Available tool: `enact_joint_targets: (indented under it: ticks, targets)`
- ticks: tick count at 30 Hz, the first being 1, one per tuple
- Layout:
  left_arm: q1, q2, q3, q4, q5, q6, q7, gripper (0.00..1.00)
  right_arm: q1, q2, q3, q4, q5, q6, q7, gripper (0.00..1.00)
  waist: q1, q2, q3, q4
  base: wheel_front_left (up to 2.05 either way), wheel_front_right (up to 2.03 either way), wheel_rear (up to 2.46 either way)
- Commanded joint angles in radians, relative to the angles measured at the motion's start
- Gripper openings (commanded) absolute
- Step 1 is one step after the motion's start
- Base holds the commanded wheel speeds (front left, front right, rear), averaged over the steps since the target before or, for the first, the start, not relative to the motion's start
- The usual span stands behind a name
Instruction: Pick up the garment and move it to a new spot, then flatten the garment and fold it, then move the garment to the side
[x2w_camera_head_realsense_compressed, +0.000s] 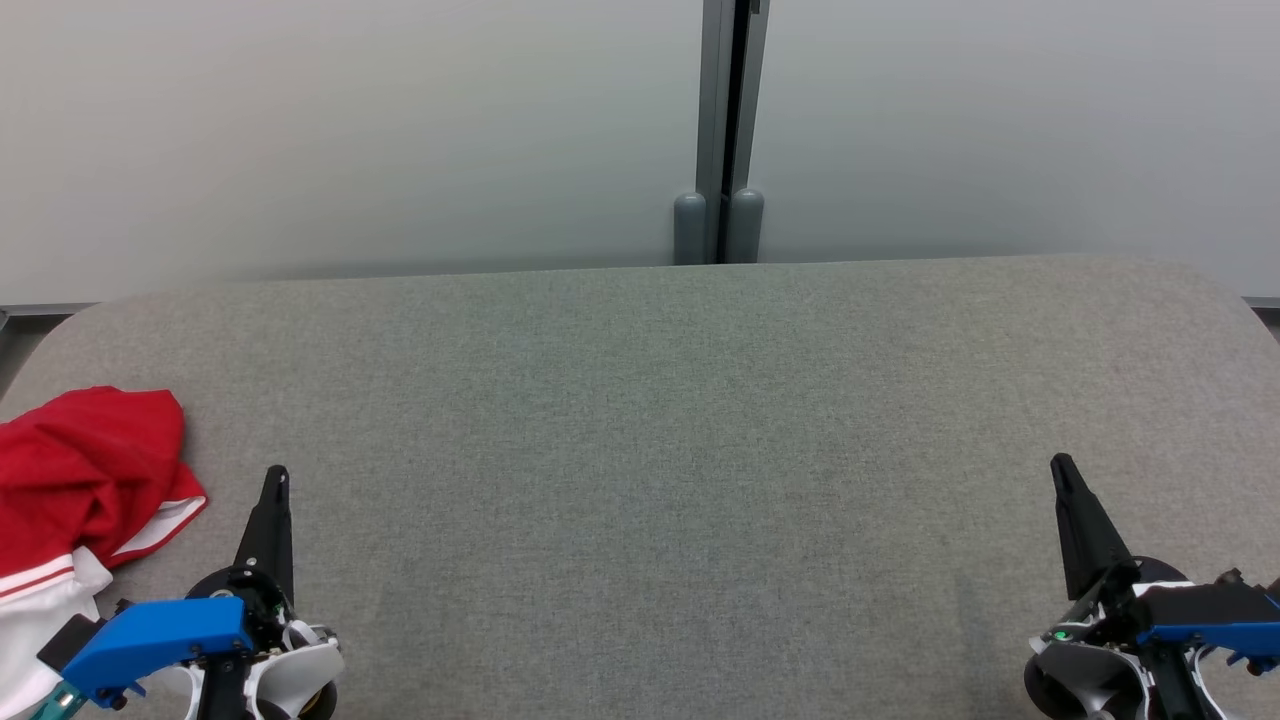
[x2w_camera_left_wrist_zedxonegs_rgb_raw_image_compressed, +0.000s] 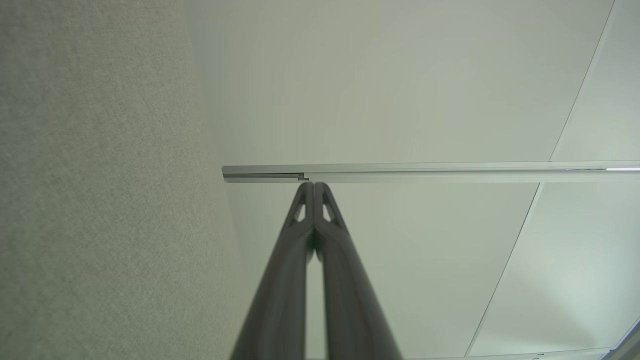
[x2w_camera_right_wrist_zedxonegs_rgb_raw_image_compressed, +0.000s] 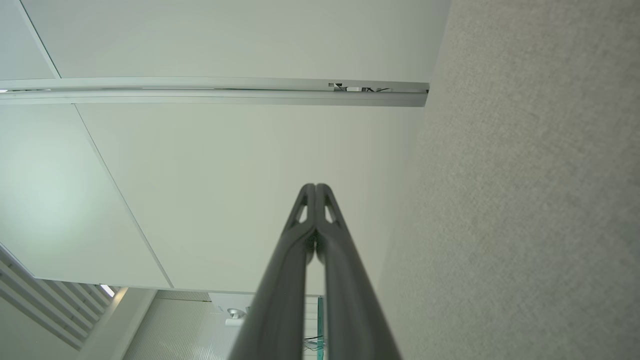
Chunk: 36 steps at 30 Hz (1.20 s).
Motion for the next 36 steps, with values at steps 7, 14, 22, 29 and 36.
enact_joint_targets:
  ticks: [7,14,22,29,36]
  targets:
    - [-0.009,0.000,0.001,-0.006,-0.003,-0.005,0.003,0.00,0.014,-0.007,-0.002,-0.003,0.003,0.000,0.004,0.00,0.0000,-0.0001,0.000,0.000,0.00,0.00,0.00]
    - [0.019,-0.003,-0.003,0.026,0.010,0.001,-0.013,1.00,0.002,0.005,0.008,0.022,-0.007,-0.002,-0.007,1.00,0.0000,-0.0001,0.001,0.000,0.00,0.00,0.00]
    - [0.006,-0.002,-0.010,0.036,0.117,0.000,-0.054,1.00,-0.017,-0.019,0.049,0.029,-0.073,-0.001,-0.053,1.00,0.0000,-0.0001,0.003,-0.001,0.00,0.00,0.00]
    - [-0.009,-0.002,-0.018,0.053,0.237,0.000,-0.082,1.00,-0.036,-0.027,0.056,0.043,-0.179,-0.001,-0.081,1.00,0.0000,-0.0001,0.007,-0.001,0.00,0.00,0.00]
    - [-0.024,-0.001,-0.021,0.081,0.391,0.000,-0.112,1.00,-0.057,-0.027,0.060,0.067,-0.316,-0.001,-0.111,1.00,0.0000,-0.0001,0.010,-0.001,0.00,0.00,0.00]
